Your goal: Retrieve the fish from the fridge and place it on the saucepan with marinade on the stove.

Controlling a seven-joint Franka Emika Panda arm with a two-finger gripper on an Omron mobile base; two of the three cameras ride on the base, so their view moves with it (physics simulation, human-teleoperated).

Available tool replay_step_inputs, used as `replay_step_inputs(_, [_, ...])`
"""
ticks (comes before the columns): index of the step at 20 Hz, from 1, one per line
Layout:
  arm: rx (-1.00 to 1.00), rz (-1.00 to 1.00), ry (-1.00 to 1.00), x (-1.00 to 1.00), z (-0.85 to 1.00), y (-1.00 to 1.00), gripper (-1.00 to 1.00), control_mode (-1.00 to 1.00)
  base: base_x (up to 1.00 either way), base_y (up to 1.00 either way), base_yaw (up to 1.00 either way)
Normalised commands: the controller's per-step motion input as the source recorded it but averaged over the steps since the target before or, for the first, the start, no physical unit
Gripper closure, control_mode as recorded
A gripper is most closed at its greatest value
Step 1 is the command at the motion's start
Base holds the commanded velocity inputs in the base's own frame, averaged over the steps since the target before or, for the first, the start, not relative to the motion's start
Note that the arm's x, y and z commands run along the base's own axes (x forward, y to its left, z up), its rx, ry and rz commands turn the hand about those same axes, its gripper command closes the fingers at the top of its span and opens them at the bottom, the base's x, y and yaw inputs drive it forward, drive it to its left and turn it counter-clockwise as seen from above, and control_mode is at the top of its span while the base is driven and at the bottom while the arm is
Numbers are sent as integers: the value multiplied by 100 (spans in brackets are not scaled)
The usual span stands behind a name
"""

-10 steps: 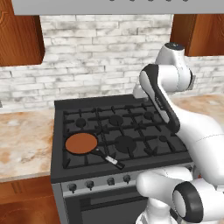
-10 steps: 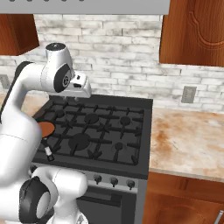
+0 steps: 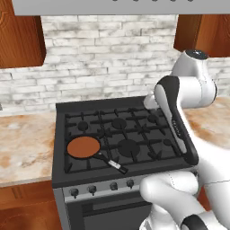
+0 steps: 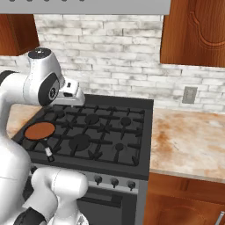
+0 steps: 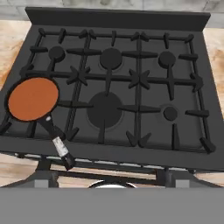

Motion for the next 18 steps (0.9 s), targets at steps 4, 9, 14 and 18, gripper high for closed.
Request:
replay_step_inputs(4, [0,0,-23,-81,0,0,-100,-100,0,0,0])
replay_step_inputs(9, [-2,0,-11,-78,0,0,-100,-100,0,0,0])
replay_step_inputs(14, [0,0,0,-39,0,0,-100,-100,0,0,0])
replay_step_inputs(18, [0,0,0,-7,0,0,-100,100,0,0,0])
